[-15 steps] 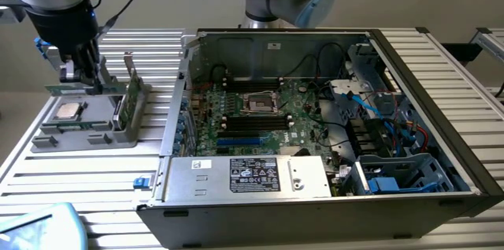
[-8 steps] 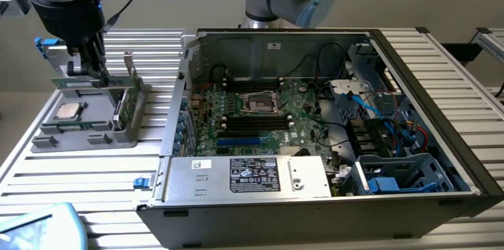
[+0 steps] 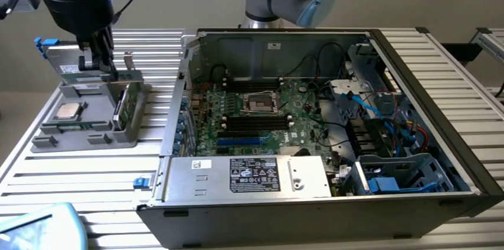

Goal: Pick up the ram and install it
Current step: 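Pick up the ram and move it above insertion slot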

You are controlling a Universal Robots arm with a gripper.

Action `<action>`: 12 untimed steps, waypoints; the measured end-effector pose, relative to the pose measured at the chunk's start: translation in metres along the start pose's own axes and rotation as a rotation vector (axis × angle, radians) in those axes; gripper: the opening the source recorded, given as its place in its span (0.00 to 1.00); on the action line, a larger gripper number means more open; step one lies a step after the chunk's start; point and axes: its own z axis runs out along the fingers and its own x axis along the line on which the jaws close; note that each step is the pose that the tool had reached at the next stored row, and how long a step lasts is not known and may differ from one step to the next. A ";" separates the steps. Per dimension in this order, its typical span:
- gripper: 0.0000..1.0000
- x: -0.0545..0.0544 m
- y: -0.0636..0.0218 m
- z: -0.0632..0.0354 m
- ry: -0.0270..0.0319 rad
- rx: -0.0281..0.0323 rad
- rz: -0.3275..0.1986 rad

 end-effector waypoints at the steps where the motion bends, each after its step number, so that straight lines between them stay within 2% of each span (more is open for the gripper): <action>1: 0.14 0.000 -0.0005 -0.0006 0.0012 0.0078 -0.001; 2: 0.14 0.000 -0.0009 -0.0013 0.0027 0.0162 -0.003; 8: 0.14 -0.001 -0.0056 -0.0034 0.0094 0.0542 -0.009; 10: 0.14 -0.001 -0.0068 -0.0047 0.0111 0.0639 -0.011; 12: 0.14 -0.001 -0.0093 -0.0055 0.0120 0.0695 -0.011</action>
